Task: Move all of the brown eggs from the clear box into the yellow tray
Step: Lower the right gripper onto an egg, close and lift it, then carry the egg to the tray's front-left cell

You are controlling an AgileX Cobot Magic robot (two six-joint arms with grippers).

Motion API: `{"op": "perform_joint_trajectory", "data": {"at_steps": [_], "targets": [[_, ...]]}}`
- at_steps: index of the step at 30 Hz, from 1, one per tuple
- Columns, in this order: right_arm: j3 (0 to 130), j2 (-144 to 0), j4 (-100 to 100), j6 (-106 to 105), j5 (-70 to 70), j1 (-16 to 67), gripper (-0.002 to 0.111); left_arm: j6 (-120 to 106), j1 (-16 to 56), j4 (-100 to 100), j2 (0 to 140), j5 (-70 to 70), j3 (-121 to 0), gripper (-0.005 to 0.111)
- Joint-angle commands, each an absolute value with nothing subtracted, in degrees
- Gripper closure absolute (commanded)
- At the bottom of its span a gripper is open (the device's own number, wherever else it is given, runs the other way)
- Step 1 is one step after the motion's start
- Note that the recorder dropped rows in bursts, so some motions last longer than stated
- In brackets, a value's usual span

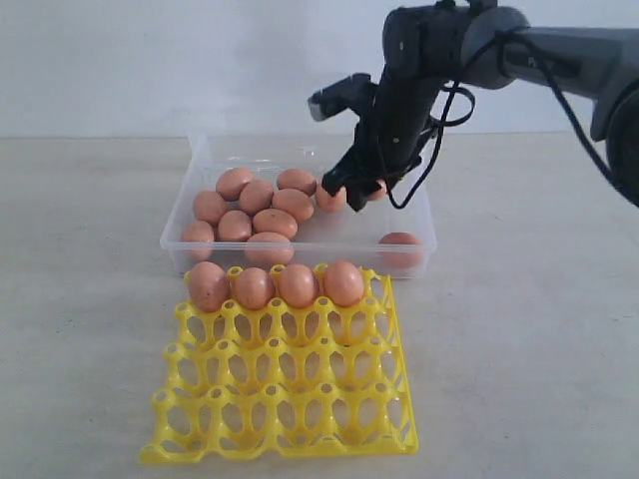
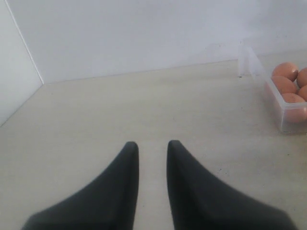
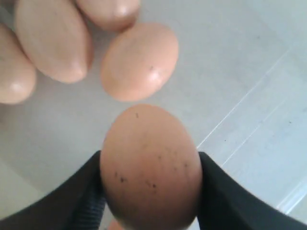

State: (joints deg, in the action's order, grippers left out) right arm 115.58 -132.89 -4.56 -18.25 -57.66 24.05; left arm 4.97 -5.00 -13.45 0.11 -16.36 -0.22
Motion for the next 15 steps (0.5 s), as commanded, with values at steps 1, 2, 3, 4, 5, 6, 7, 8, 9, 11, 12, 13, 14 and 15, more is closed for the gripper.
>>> {"op": "perform_joint_trajectory", "data": {"at_steps": [1, 2, 3, 4, 5, 6, 7, 8, 9, 11, 12, 13, 14, 15], "targets": [[111.51, -124.17, -14.18, -17.04, -52.95, 24.28, 0.109, 5.09, -5.10, -13.34, 0.00, -16.27, 0.00, 0.085], [108.82, -122.31, -14.84, -17.04, -50.08, 24.70, 0.109, 5.09, -5.10, -13.34, 0.00, -16.27, 0.00, 0.085], [102.00, -118.61, -14.94, -15.88, -43.42, 26.26, 0.109, 5.09, -5.10, -13.34, 0.00, -16.27, 0.00, 0.085], [97.25, -115.62, -14.94, -14.69, -37.07, 27.60, 0.109, 5.09, -5.10, -13.34, 0.00, -16.27, 0.00, 0.085], [90.53, -112.13, -14.94, -13.74, -29.66, 29.86, 0.109, 5.09, -5.10, -13.34, 0.00, -16.27, 0.00, 0.085], [85.33, -109.49, -14.94, -13.44, -20.74, 31.85, 0.109, 5.09, -5.10, -13.34, 0.00, -16.27, 0.00, 0.085], [77.63, -105.75, -14.94, -13.19, -9.03, 35.36, 0.109, 5.09, -5.10, -13.34, 0.00, -16.27, 0.00, 0.085], [72.86, -103.95, -14.94, -12.95, 0.00, 37.84, 0.109, 5.09, -5.10, -13.34, 0.00, -16.27, 0.00, 0.085], [67.42, -101.70, -14.94, -12.66, 13.36, 41.16, 0.109, 5.09, -5.10, -13.34, 0.00, -16.27, 0.00, 0.085], [62.87, -101.15, -14.94, -11.62, 23.50, 45.13, 0.109, 5.09, -5.10, -13.34, 0.00, -16.27, 0.00, 0.085], [61.08, -101.71, -14.24, -9.48, 25.91, 48.35, 0.109, 5.09, -5.10, -13.34, 0.00, -16.27, 0.00, 0.085], [60.63, -102.21, -13.15, -7.67, 25.34, 49.65, 0.109, 5.09, -5.10, -13.34, 0.00, -16.27, 0.00, 0.085], [60.64, -103.82, -7.13, -1.62, 23.81, 51.32, 0.109, 5.09, -5.10, -13.34, 0.00, -16.27, 0.00, 0.085], [60.64, -104.60, -2.92, 2.87, 23.81, 51.54, 0.109, 5.09, -5.10, -13.34, 0.00, -16.27, 0.00, 0.085]]}}
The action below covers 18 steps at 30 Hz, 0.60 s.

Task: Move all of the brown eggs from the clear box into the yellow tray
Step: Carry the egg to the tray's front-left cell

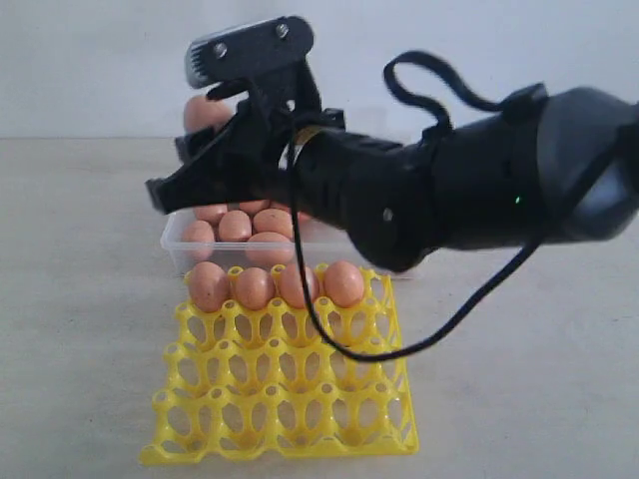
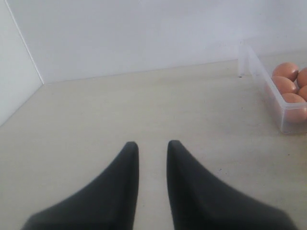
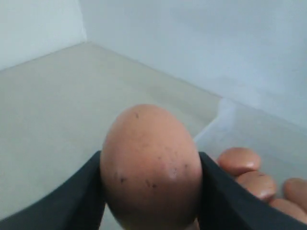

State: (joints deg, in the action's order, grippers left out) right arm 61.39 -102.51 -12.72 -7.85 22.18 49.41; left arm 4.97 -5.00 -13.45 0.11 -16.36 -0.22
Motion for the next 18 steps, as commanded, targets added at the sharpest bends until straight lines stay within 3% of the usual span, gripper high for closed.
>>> {"op": "perform_joint_trajectory", "data": {"at_steps": [1, 2, 4, 6, 11, 18], "targets": [[60.64, -106.80, 12.06, 19.83, 27.00, 50.70, 0.109, 5.09, -5.10, -13.34, 0.00, -16.27, 0.00, 0.085], [60.64, -108.84, 32.64, 40.53, 37.33, 47.95, 0.109, 5.09, -5.10, -13.34, 0.00, -16.27, 0.00, 0.085], [61.83, -113.13, 53.82, 64.57, 61.96, 41.09, 0.109, 5.09, -5.10, -13.34, 0.00, -16.27, 0.00, 0.085], [62.13, -115.59, 60.84, 70.58, 69.96, 37.92, 0.109, 5.09, -5.10, -13.34, 0.00, -16.27, 0.00, 0.085], [62.13, -116.67, 71.72, 70.81, 56.35, 37.35, 0.109, 5.09, -5.10, -13.34, 0.00, -16.27, 0.00, 0.085], [62.27, -116.67, 70.98, 67.92, 42.33, 39.96, 0.109, 5.09, -5.10, -13.34, 0.00, -16.27, 0.00, 0.085]]}}
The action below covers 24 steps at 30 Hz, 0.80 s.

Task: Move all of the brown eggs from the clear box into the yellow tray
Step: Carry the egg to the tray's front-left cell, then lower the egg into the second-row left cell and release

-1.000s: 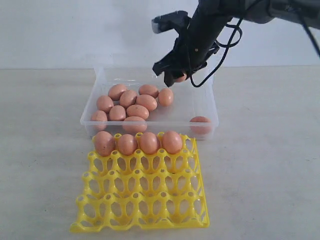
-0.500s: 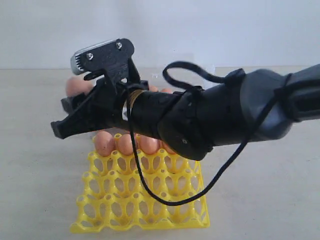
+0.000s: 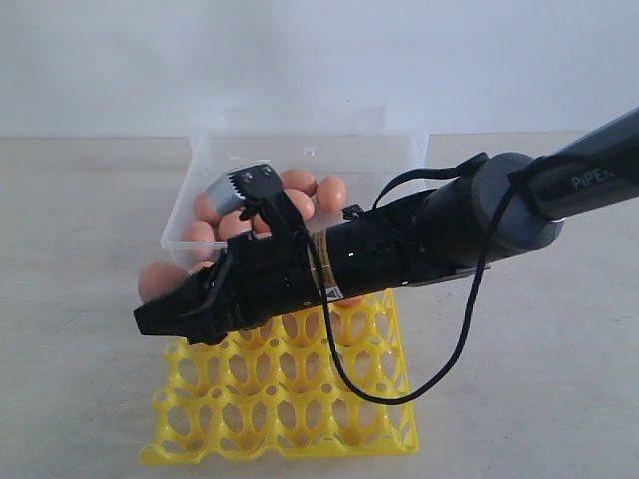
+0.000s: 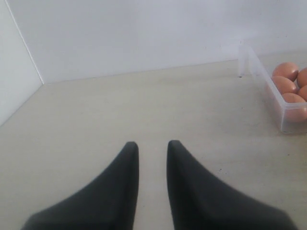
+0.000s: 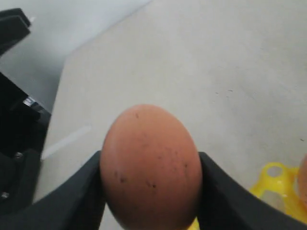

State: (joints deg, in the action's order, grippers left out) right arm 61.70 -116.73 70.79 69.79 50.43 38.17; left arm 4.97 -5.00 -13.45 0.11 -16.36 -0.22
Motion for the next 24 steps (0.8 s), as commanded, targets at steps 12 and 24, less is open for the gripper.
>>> {"op": "perform_joint_trajectory", "data": {"at_steps": [12, 24], "targets": [[66.06, -116.67, 70.99, 62.20, 20.49, 46.24, 0.109, 5.09, -5.10, -13.34, 0.00, -16.27, 0.00, 0.085], [66.20, -116.67, 70.99, 62.92, 18.69, 46.24, 0.070, 5.09, -5.10, -13.34, 0.00, -16.27, 0.00, 0.085]]}}
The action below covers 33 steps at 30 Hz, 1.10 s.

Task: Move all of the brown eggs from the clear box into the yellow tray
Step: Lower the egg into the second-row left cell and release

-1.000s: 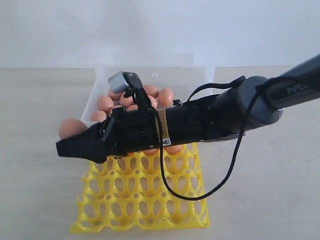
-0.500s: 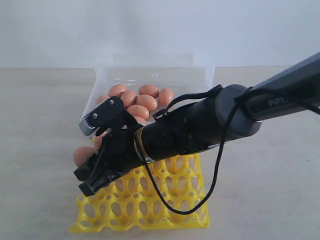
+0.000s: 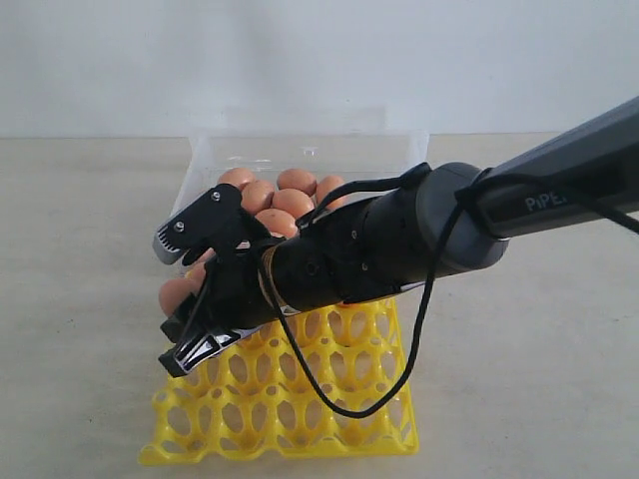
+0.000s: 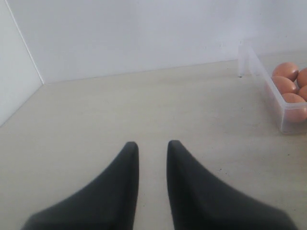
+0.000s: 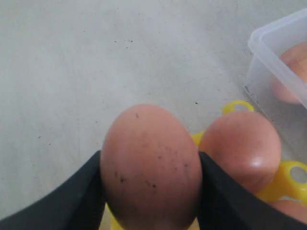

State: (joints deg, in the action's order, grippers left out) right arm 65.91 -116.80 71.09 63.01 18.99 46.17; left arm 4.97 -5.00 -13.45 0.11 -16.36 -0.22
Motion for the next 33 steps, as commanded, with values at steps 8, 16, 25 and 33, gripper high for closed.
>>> {"op": "perform_joint_trajectory", "data": {"at_steps": [8, 16, 25, 33], "targets": [[66.20, -116.67, 70.99, 66.13, 18.68, 46.24, 0.043, 5.09, -5.10, -13.34, 0.00, -16.27, 0.00, 0.085], [66.20, -115.88, 70.99, 66.01, 19.08, 46.24, 0.042, 5.09, -5.10, -13.34, 0.00, -16.27, 0.00, 0.085], [67.14, -103.26, 71.25, 63.88, 6.63, 46.24, 0.059, 5.09, -5.10, -13.34, 0.00, -16.27, 0.00, 0.085], [74.54, -102.81, 69.95, 54.11, -22.70, 43.78, 0.107, 5.09, -5.10, -13.34, 0.00, -16.27, 0.00, 0.085]]}}
